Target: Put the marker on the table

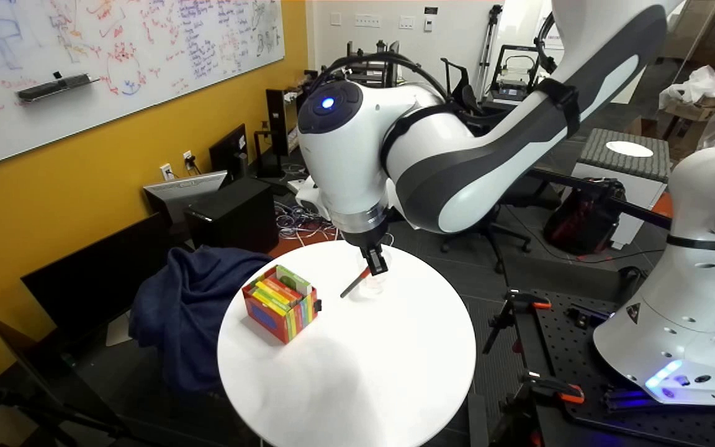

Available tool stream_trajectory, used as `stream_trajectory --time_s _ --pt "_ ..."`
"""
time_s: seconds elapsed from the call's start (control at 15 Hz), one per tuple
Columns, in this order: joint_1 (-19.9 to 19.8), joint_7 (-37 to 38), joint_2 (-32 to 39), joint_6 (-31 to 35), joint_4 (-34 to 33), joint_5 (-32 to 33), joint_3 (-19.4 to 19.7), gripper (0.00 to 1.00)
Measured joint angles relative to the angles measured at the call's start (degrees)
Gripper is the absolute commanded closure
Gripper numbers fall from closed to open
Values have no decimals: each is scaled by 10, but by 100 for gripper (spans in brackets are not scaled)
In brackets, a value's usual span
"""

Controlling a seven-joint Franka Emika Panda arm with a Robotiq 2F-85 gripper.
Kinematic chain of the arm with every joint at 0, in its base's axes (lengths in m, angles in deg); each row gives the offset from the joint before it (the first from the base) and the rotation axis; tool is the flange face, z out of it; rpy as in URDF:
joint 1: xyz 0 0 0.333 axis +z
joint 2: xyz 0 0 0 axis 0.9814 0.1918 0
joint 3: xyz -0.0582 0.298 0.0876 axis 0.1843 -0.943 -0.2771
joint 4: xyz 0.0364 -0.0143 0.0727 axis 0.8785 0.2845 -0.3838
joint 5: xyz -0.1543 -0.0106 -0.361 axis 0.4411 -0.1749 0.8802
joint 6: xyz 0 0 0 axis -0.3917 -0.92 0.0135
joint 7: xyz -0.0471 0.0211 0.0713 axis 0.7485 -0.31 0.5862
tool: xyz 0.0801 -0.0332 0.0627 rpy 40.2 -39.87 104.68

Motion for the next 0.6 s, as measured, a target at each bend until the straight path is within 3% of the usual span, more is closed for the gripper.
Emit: stream_trajectory --time_s 0.6 --pt "17 8 44 37 -13 -3 -6 95"
